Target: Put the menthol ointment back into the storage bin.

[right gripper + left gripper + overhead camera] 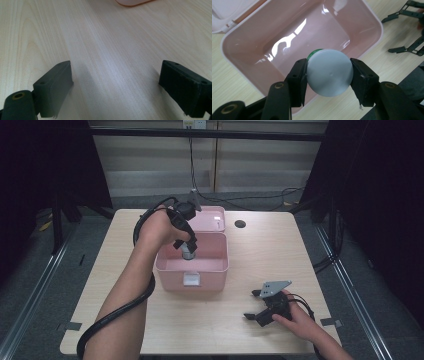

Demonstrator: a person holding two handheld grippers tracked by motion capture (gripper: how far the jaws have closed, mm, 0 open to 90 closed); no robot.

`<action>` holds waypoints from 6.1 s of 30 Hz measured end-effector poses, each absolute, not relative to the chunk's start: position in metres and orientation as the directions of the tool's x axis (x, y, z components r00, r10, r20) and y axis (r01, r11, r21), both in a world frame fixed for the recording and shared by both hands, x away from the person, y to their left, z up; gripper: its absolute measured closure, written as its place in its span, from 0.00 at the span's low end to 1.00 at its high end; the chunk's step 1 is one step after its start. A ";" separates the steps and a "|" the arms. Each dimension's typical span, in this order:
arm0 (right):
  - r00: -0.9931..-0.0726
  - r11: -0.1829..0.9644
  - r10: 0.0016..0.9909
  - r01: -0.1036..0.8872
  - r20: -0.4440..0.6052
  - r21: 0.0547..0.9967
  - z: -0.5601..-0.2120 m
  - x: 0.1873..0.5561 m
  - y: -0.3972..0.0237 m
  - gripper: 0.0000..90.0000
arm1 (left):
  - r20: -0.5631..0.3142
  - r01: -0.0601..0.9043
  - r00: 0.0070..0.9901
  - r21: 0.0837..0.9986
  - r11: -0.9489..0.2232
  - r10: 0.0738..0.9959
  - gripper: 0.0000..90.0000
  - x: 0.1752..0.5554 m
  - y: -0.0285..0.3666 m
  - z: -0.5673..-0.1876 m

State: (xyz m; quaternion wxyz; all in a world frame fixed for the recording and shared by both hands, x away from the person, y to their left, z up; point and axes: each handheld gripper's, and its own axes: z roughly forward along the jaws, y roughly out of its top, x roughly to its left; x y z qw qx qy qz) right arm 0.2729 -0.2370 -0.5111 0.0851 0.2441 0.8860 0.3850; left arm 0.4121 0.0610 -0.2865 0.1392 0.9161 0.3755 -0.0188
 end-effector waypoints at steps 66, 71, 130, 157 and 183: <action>-0.867 0.587 0.497 0.363 0.032 0.724 -0.511 0.273 -0.237 0.12 | -0.149 0.899 0.417 0.215 -0.383 0.896 0.56 0.465 0.075 -0.394; -0.867 0.587 0.497 0.363 0.032 0.724 -0.511 0.273 -0.237 0.12 | -0.153 0.916 0.382 0.195 -0.351 0.911 0.56 0.468 0.073 -0.397; -0.867 0.585 0.497 0.364 0.035 0.725 -0.511 0.273 -0.237 0.12 | -0.145 0.936 0.315 0.208 -0.283 0.938 0.55 0.483 0.056 -0.435; -0.867 0.586 0.498 0.365 0.034 0.724 -0.511 0.273 -0.237 0.12 | -0.152 0.930 0.333 0.215 -0.298 0.931 0.36 0.477 0.059 -0.424; -0.867 0.586 0.498 0.364 0.033 0.724 -0.511 0.273 -0.237 0.12 | -0.163 0.906 0.393 0.238 -0.350 0.905 0.22 0.461 0.069 -0.384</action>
